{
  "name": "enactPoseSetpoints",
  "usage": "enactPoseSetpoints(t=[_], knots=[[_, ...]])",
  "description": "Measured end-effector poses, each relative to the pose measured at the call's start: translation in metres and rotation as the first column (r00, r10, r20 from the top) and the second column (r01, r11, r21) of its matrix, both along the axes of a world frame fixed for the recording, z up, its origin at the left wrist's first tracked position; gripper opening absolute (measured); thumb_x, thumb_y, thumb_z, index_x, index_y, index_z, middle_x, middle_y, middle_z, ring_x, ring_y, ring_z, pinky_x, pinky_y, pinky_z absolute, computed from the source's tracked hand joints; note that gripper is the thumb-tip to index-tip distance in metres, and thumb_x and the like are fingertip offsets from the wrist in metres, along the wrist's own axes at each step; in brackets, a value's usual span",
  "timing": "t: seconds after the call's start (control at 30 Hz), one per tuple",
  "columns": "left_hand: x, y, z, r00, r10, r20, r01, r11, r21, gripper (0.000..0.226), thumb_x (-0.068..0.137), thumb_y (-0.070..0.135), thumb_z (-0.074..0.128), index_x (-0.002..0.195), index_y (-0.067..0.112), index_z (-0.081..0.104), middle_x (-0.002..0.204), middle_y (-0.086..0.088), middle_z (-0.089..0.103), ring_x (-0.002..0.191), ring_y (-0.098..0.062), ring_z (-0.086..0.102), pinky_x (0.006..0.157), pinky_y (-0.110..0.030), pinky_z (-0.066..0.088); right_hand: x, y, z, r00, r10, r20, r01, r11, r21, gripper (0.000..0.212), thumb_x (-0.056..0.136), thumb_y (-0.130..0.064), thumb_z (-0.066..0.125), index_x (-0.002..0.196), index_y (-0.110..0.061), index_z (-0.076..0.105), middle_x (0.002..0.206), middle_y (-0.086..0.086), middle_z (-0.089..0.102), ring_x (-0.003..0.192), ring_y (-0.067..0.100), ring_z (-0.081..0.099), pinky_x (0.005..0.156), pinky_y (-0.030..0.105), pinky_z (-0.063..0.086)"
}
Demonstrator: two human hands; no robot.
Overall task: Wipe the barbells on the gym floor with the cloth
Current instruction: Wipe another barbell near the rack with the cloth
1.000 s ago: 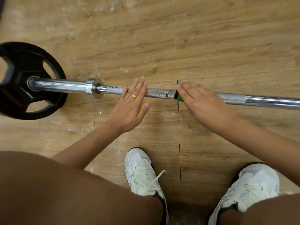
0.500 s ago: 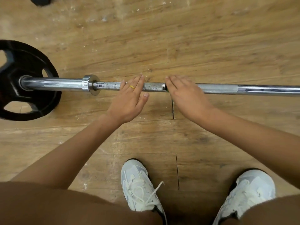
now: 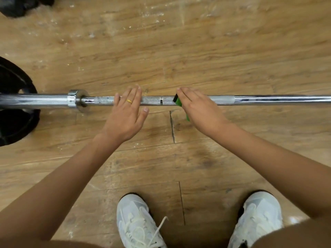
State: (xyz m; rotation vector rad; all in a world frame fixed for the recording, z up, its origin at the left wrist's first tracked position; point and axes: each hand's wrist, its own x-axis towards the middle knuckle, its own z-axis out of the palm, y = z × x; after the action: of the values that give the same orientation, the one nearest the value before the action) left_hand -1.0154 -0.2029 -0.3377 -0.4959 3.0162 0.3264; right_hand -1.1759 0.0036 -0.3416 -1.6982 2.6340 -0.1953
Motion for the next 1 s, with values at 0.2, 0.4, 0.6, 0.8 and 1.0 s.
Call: enactPoseSetpoints(t=[0.2,0.4,0.6,0.8,1.0], knots=[[-0.017,0.025,-0.008,0.999,-0.019,-0.029,0.017,0.999,-0.037,0.070,0.104,0.051,0.016,0.161,0.009,0.015,0.168,-0.005,0.013,0.156,-0.021,0.004,0.124,-0.047,-0.002,-0.005,0.006,-0.002,0.999,-0.033,-0.021,0.032,0.999,-0.033,0.069,0.083,0.004,0.069,0.147,0.002,0.042,0.143,0.019,0.052,0.130,0.035,0.051,0.110,0.042,0.041],[-0.019,0.028,-0.009,0.999,0.018,-0.046,-0.018,1.000,0.004,0.073,0.102,0.053,0.015,0.161,0.010,0.015,0.168,-0.004,0.014,0.156,-0.019,0.004,0.124,-0.045,-0.002,0.005,-0.017,-0.002,0.996,-0.085,0.013,0.085,0.996,-0.022,0.073,0.080,0.005,0.067,0.148,0.002,0.040,0.143,0.018,0.051,0.136,0.034,0.045,0.122,0.043,0.023],[-0.015,0.024,-0.008,0.999,-0.007,-0.051,0.007,1.000,0.007,0.070,0.103,0.052,0.014,0.161,0.013,0.013,0.168,-0.003,0.015,0.155,-0.019,0.008,0.124,-0.042,-0.002,-0.004,0.005,-0.009,0.997,-0.057,-0.042,0.050,0.989,-0.137,0.065,0.079,0.003,0.077,0.139,0.001,0.052,0.135,0.018,0.059,0.126,0.034,0.056,0.115,0.044,0.032],[-0.012,0.033,-0.009,0.997,0.011,-0.074,-0.010,1.000,0.011,0.068,0.104,0.049,0.019,0.161,0.012,0.016,0.167,-0.003,0.018,0.155,-0.019,0.010,0.124,-0.044,0.001,0.006,-0.007,-0.010,0.997,-0.076,-0.011,0.074,0.987,-0.141,0.066,0.073,0.004,0.079,0.135,0.001,0.057,0.130,0.016,0.063,0.123,0.032,0.058,0.117,0.045,0.028],[0.000,0.028,-0.004,0.999,-0.025,-0.034,0.028,0.997,0.066,0.067,0.105,0.049,0.019,0.162,0.015,0.011,0.168,0.000,0.015,0.154,-0.014,0.005,0.123,-0.038,-0.004,0.009,0.006,-0.010,0.999,-0.026,-0.035,0.021,0.987,-0.161,0.067,0.077,-0.003,0.081,0.138,0.000,0.054,0.133,0.015,0.062,0.125,0.030,0.058,0.116,0.042,0.027]])
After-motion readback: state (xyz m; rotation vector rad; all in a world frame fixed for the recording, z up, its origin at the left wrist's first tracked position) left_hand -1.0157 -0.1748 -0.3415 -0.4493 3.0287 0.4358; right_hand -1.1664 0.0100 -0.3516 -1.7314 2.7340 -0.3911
